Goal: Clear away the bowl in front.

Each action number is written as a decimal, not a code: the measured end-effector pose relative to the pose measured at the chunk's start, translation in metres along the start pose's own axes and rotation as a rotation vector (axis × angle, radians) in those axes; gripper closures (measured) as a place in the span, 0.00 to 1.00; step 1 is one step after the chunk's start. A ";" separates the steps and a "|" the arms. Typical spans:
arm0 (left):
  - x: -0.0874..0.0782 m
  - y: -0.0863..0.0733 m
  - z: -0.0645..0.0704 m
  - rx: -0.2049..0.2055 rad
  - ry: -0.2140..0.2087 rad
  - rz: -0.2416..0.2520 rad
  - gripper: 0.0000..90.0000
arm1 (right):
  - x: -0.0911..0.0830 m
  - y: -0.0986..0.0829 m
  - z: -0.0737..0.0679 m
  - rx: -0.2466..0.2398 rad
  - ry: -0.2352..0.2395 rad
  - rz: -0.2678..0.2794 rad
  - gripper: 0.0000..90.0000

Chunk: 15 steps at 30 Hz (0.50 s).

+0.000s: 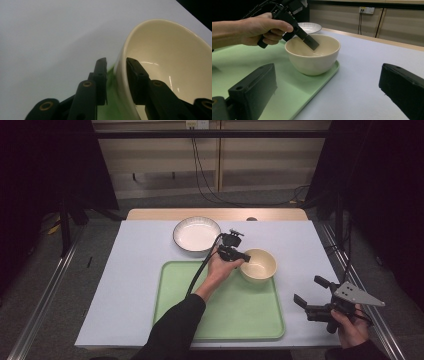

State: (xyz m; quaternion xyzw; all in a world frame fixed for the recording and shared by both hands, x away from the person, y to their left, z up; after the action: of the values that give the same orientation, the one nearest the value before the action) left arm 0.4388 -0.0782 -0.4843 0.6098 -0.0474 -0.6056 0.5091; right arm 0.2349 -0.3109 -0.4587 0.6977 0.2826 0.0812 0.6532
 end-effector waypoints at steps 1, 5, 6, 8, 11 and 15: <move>0.000 0.000 -0.001 0.011 -0.009 0.002 0.71 | 0.000 0.000 0.000 -0.004 0.003 -0.002 0.01; -0.001 0.000 -0.004 0.035 0.001 0.014 0.52 | 0.000 0.000 0.000 -0.001 0.003 -0.002 0.01; -0.003 0.000 -0.005 0.054 0.024 0.018 0.48 | 0.000 0.000 0.000 -0.002 0.003 0.000 0.01; -0.003 0.000 -0.005 0.049 0.033 0.027 0.44 | 0.000 0.000 0.000 -0.002 0.007 -0.001 0.01; -0.005 0.001 -0.005 0.057 0.047 0.050 0.31 | 0.000 0.000 0.000 -0.003 0.004 -0.001 0.01; -0.007 0.001 -0.004 0.068 0.063 0.058 0.14 | 0.000 0.000 -0.001 0.005 0.007 -0.001 0.01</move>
State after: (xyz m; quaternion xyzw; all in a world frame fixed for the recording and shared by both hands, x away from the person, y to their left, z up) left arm 0.4409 -0.0714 -0.4802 0.6439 -0.0695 -0.5692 0.5065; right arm 0.2344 -0.3105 -0.4586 0.6988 0.2854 0.0824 0.6507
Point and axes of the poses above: each handheld gripper's, and its own axes: x roughly forward along the jaws, y roughly out of its top, z roughly to its right, the point moved 4 cm from there along x, roughly forward along the jaws, and after that the axes turned 6 degrees about x, right-handed, at the moved point
